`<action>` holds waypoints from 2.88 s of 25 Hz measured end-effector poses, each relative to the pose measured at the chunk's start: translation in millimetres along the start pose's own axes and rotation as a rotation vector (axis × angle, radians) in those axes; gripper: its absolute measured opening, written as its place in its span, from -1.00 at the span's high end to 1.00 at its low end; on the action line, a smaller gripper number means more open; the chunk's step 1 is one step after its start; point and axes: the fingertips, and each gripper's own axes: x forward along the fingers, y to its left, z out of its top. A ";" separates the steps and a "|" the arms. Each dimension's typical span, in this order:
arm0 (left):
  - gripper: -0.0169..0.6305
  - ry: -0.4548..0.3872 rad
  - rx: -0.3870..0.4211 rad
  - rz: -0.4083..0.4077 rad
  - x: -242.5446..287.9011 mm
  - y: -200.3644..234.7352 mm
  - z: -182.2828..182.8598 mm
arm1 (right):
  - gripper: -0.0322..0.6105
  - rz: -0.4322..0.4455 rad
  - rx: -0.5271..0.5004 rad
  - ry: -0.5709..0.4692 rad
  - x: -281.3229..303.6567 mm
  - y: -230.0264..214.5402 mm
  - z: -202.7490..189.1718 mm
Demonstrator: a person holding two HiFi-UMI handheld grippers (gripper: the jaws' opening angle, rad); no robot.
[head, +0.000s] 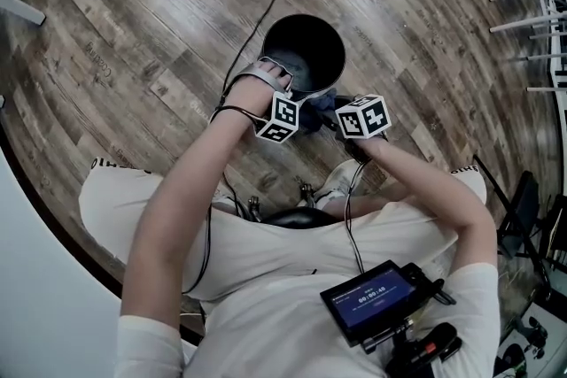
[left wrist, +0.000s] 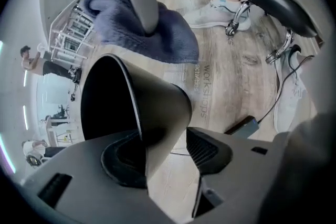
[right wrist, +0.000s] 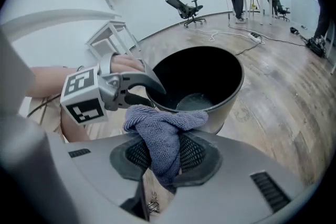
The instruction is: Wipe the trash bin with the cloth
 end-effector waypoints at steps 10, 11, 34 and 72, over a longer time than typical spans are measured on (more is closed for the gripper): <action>0.55 0.025 0.063 0.038 -5.2 1.9 10.3 | 0.59 -0.013 0.001 0.011 18.6 -9.7 5.3; 0.55 0.024 0.061 0.037 -5.3 1.4 12.1 | 0.60 -0.014 -0.005 0.022 23.9 -12.4 1.0; 0.56 -0.007 0.008 0.008 -1.0 6.7 28.5 | 0.59 -0.163 0.022 0.171 181.2 -111.1 -98.6; 0.56 0.038 0.032 0.059 -7.8 8.6 20.7 | 0.60 -0.072 -0.014 0.047 77.0 -41.7 -33.9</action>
